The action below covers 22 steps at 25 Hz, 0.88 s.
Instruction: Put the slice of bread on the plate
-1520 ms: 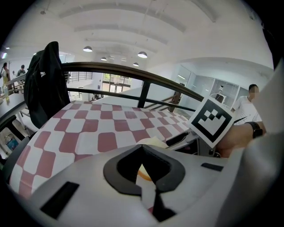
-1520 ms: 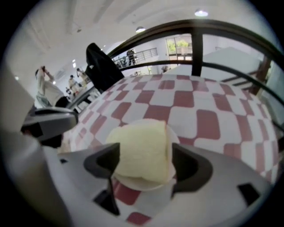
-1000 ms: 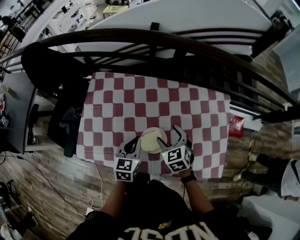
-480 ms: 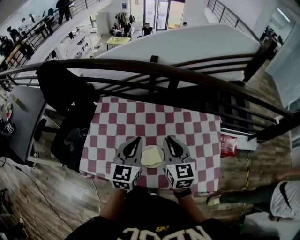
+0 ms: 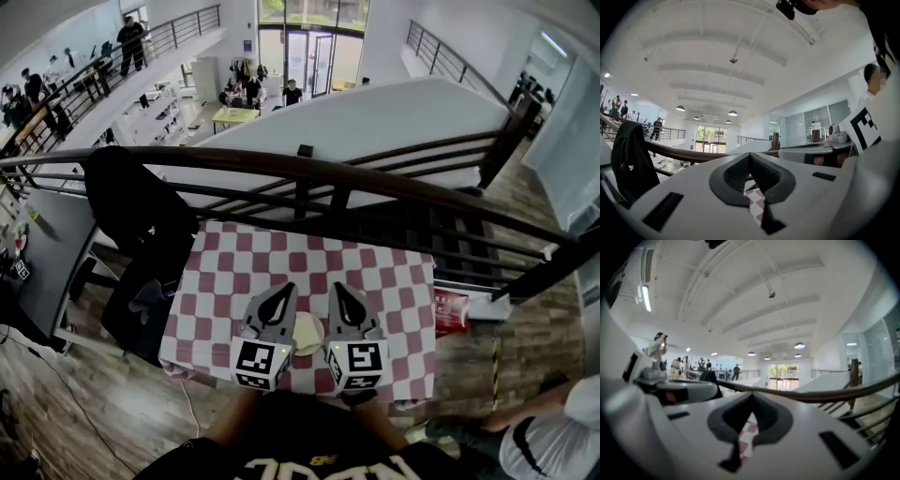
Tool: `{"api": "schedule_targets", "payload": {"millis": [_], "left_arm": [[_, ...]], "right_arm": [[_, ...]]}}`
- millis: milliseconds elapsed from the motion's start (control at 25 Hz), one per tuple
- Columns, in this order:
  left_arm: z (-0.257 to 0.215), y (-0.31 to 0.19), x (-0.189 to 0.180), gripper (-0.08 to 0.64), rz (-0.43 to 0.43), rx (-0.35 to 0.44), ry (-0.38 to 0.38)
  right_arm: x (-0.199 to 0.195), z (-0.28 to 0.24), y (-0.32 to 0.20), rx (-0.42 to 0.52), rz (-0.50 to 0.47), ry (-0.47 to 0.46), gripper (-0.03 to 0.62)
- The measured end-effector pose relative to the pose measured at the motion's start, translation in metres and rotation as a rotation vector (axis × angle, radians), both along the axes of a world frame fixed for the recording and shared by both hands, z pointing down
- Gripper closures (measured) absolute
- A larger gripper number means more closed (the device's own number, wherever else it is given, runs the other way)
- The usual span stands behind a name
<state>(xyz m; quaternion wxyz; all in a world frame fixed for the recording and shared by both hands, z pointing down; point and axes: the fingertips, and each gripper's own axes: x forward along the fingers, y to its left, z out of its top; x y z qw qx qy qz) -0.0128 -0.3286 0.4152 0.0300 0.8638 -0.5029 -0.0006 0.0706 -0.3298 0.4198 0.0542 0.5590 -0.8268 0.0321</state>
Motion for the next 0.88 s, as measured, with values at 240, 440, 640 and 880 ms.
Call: {"api": "schedule_targets", "payload": {"millis": [240,440,640,880], "left_arm": [[-0.008,-0.003,-0.005,0.541,-0.013,0.030,-0.004],[-0.007,-0.004,-0.006,0.541,-0.009,0.032,-0.012],[-0.006,-0.003,-0.004,0.541,0.013,0.035,-0.017],[-0.003,-0.005,-0.008,0.541,0.015,0.028,-0.013]], "right_arm": [[-0.003,-0.004,0.000,0.020,-0.009,0.020,0.577],[-0.004,-0.003,-0.001,0.018,-0.011,0.027,0.577],[-0.008,-0.002,-0.002,0.016,-0.018,0.039,0.577],[-0.021,-0.008,-0.001,0.025,-0.031,0.068,0.577]]}}
